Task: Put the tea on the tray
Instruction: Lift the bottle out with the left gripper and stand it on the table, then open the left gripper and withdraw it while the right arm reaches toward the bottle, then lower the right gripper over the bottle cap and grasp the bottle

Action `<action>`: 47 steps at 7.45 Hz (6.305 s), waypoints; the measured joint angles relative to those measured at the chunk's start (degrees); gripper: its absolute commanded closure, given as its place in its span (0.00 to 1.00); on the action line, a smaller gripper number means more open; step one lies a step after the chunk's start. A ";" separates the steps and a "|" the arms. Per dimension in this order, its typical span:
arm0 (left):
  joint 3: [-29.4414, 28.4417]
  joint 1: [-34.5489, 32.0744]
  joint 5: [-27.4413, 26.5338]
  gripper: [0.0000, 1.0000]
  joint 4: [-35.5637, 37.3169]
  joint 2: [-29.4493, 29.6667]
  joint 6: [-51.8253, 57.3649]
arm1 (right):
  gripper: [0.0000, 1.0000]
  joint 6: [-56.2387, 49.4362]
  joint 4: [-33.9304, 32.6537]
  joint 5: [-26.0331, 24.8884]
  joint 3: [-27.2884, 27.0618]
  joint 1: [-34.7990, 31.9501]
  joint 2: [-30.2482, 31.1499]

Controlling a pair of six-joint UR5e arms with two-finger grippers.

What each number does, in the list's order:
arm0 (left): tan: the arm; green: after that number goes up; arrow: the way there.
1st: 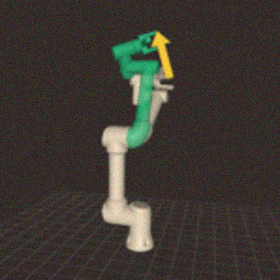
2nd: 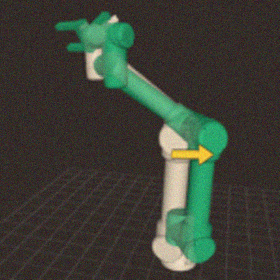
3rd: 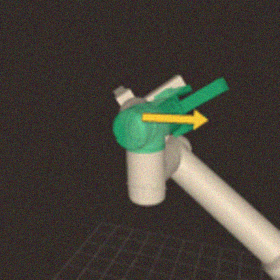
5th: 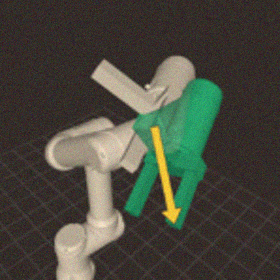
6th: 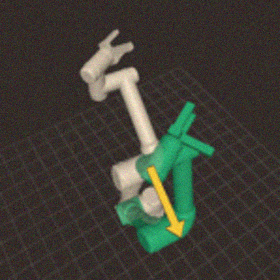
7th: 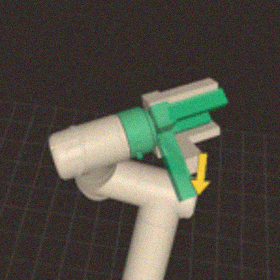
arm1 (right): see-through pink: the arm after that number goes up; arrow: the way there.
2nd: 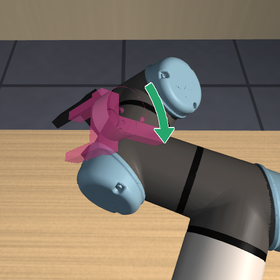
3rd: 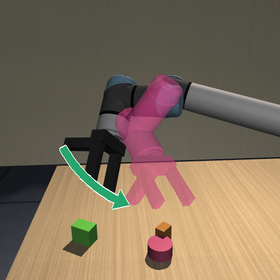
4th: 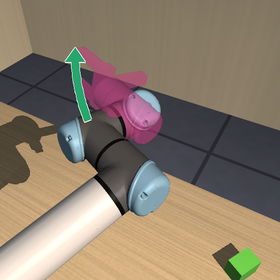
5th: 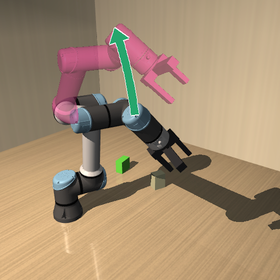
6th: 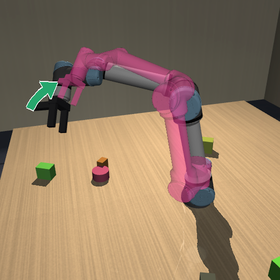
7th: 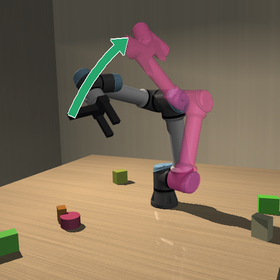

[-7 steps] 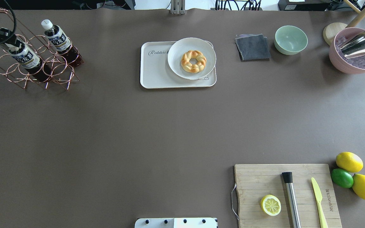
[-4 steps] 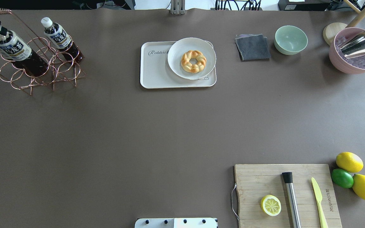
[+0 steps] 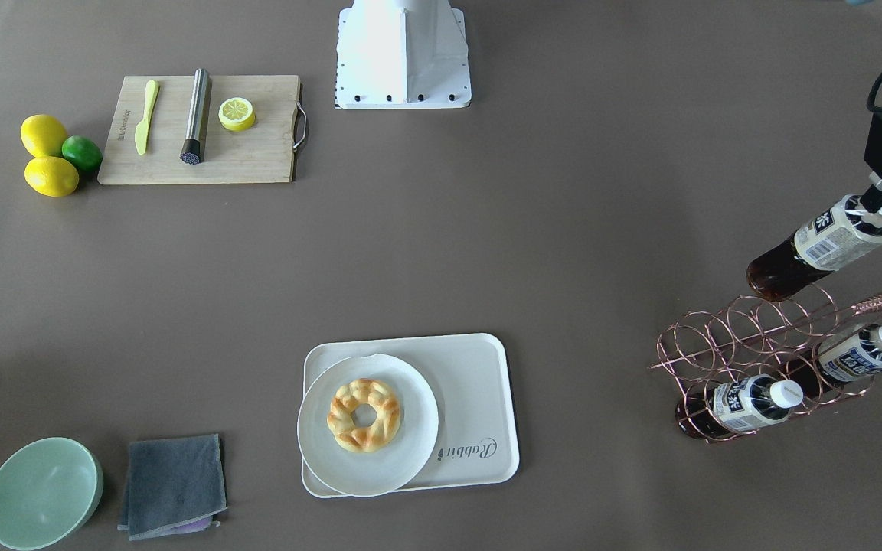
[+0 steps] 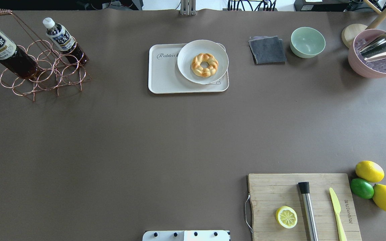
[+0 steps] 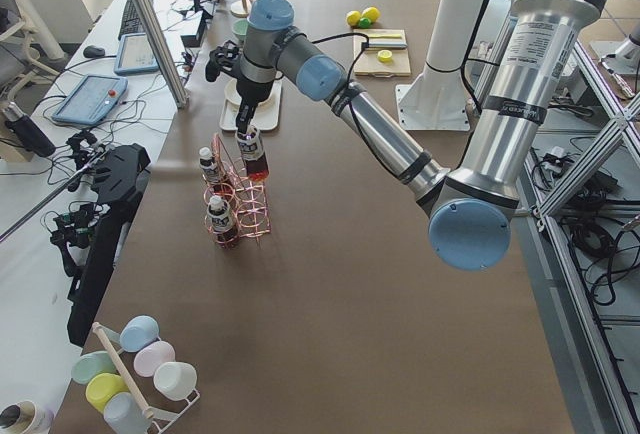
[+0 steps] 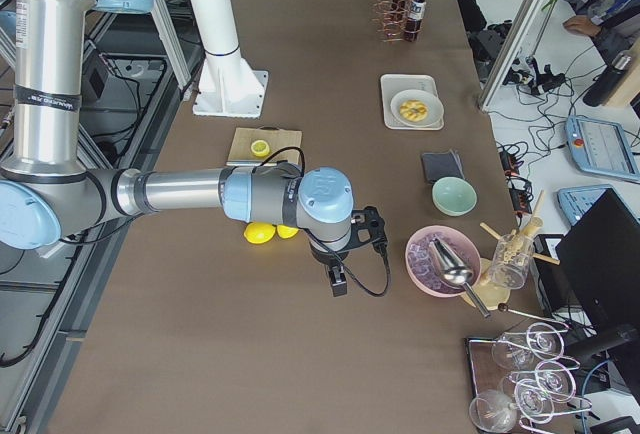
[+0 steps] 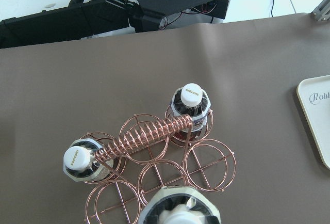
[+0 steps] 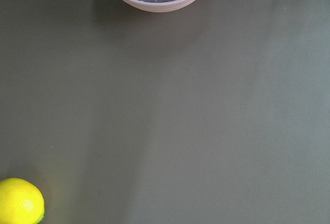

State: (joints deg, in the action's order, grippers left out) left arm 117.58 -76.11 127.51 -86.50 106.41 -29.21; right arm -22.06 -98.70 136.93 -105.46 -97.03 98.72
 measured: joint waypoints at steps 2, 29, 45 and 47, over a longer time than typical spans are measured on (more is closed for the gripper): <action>3.50 4.03 -0.35 1.00 2.58 2.10 -5.93 | 0.00 -0.11 0.00 0.00 0.03 0.00 0.44; -0.49 38.15 -19.78 0.03 12.11 22.81 -28.43 | 0.00 41.84 0.71 7.07 -16.25 16.70 -10.16; -0.48 5.11 1.31 0.03 11.97 1.14 11.63 | 0.42 97.51 -12.48 -34.67 -2.76 72.84 -58.69; -0.55 4.62 3.22 0.03 11.97 1.13 11.49 | 0.53 97.48 -12.48 -35.07 -2.04 73.35 -58.67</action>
State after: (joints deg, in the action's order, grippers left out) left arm 117.03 -71.50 130.73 -74.53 107.55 -17.72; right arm 75.41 -111.18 101.86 -107.50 -23.68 40.05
